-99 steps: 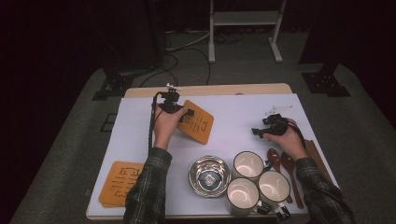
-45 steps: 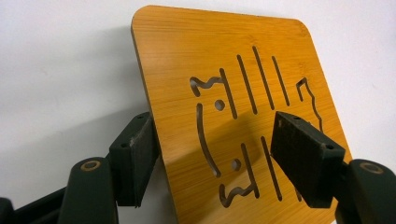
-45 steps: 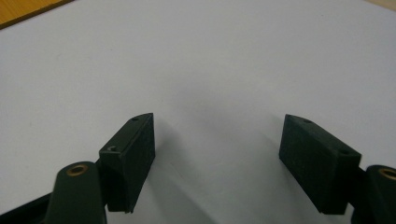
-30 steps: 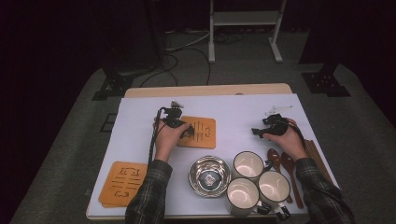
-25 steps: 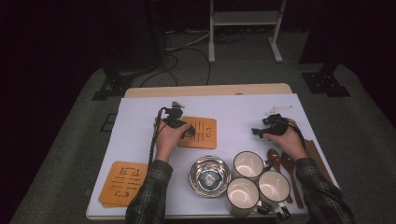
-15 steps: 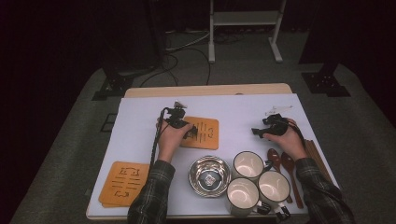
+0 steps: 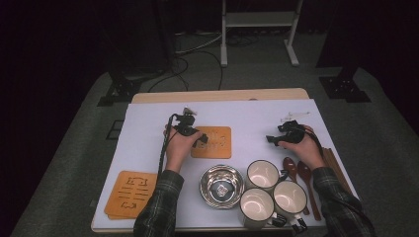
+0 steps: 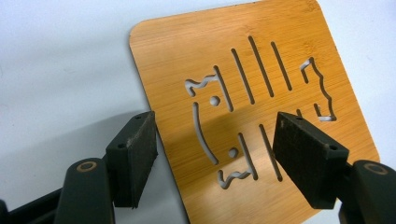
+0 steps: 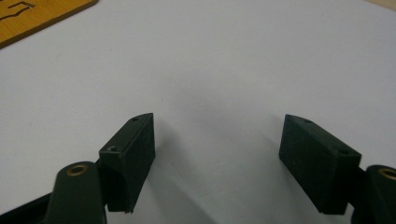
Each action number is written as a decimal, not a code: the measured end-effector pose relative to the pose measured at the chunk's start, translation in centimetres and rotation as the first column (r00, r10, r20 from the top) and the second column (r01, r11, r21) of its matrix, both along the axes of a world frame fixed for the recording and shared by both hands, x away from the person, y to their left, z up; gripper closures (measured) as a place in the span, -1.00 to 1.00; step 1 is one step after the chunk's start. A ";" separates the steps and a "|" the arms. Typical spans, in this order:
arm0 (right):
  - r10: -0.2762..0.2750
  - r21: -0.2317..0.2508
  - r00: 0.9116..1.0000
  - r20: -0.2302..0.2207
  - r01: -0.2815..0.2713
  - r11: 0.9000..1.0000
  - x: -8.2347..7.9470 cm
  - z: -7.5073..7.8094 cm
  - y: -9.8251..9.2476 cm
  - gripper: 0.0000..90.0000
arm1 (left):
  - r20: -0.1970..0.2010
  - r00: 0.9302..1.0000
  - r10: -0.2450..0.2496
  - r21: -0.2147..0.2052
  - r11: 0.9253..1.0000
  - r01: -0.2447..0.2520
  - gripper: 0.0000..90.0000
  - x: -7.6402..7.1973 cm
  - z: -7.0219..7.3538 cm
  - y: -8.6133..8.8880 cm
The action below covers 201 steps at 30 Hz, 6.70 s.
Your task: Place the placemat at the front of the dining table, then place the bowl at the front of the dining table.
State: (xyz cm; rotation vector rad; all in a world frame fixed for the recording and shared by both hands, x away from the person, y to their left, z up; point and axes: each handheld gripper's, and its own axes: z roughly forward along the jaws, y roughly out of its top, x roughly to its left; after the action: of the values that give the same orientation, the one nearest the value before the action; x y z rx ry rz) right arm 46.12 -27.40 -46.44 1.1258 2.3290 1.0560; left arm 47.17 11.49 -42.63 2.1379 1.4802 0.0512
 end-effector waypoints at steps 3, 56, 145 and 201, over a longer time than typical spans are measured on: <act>0.000 0.000 1.000 0.000 0.000 1.000 0.0 0.0 0.0 -0.44 | 0.001 1.000 0.003 -0.002 1.000 -0.003 -0.34 0.0 0.0 0.1; 0.000 0.000 1.000 0.001 0.000 1.000 0.0 0.0 0.0 -0.44 | 0.027 0.999 0.021 -0.012 1.000 -0.021 0.97 -1.3 -0.3 1.6; -0.001 -0.003 1.000 0.003 0.001 1.000 0.0 0.0 0.0 -0.44 | 0.140 0.985 -0.105 -0.041 0.993 0.112 -0.32 -5.0 2.3 2.4; 0.000 -0.004 1.000 0.005 0.000 1.000 0.0 0.0 0.0 -0.44 | 0.115 0.978 -0.174 -0.020 0.984 0.178 -0.36 -11.2 3.0 2.4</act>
State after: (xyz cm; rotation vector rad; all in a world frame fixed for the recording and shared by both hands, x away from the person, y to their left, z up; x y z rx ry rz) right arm 46.09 -27.37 -46.45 1.1208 2.3257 1.0529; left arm 36.02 13.85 -39.65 2.1948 1.2159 0.0842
